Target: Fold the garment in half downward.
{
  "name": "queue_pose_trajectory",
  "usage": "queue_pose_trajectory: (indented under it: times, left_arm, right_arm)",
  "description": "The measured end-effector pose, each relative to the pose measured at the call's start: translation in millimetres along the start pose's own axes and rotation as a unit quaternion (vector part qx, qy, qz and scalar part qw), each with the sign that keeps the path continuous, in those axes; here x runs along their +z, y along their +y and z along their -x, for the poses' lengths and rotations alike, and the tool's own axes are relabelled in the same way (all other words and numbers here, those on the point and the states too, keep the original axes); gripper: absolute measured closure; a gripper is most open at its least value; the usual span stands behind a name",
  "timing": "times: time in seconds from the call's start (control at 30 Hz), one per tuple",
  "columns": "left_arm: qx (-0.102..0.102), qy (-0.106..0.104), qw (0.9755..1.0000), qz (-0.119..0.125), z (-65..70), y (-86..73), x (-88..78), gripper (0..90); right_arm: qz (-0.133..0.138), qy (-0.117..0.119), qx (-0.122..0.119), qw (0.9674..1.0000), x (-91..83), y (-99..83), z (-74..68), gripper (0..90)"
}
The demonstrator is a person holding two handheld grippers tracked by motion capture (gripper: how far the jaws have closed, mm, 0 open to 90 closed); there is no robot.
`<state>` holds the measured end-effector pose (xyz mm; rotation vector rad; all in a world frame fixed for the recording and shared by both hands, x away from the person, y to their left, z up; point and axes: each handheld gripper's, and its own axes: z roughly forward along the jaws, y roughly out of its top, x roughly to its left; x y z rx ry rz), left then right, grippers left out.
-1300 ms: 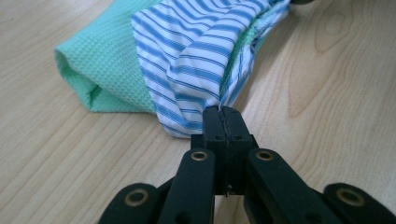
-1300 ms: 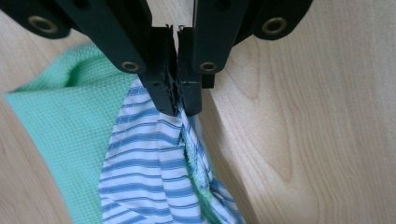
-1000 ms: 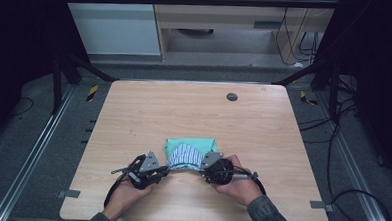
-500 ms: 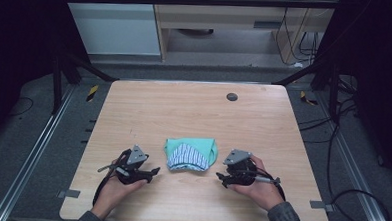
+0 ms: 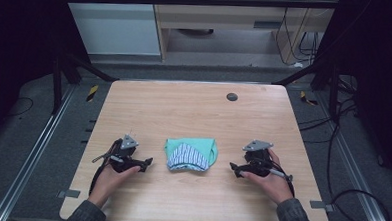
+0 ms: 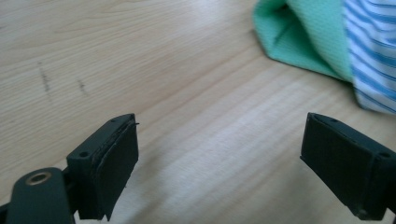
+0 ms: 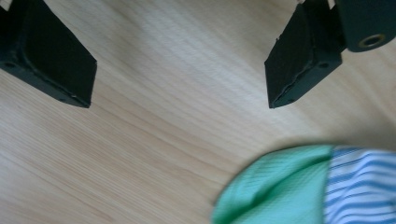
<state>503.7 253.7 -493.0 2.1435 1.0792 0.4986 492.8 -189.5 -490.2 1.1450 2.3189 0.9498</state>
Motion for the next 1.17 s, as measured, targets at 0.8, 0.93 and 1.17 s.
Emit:
queue_pose_trajectory:
  times: [0.8,0.93,1.17]
  left_arm:
    - [-0.028,0.021,0.9994,0.006,-19.3,2.0,23.5,6.7]
    - [-0.028,0.021,0.9994,0.005,-19.4,2.2,23.9,6.1]
    - [-0.037,0.030,0.9989,0.001,-19.7,2.4,24.9,2.4]
  right_arm:
    - [0.000,-0.077,0.100,0.9921,22.5,-7.0,28.4,6.4]
    - [0.007,-0.083,0.106,0.9909,23.5,-8.3,26.9,4.5]
    - [0.002,-0.100,0.123,0.9874,24.8,-8.2,25.6,0.3]
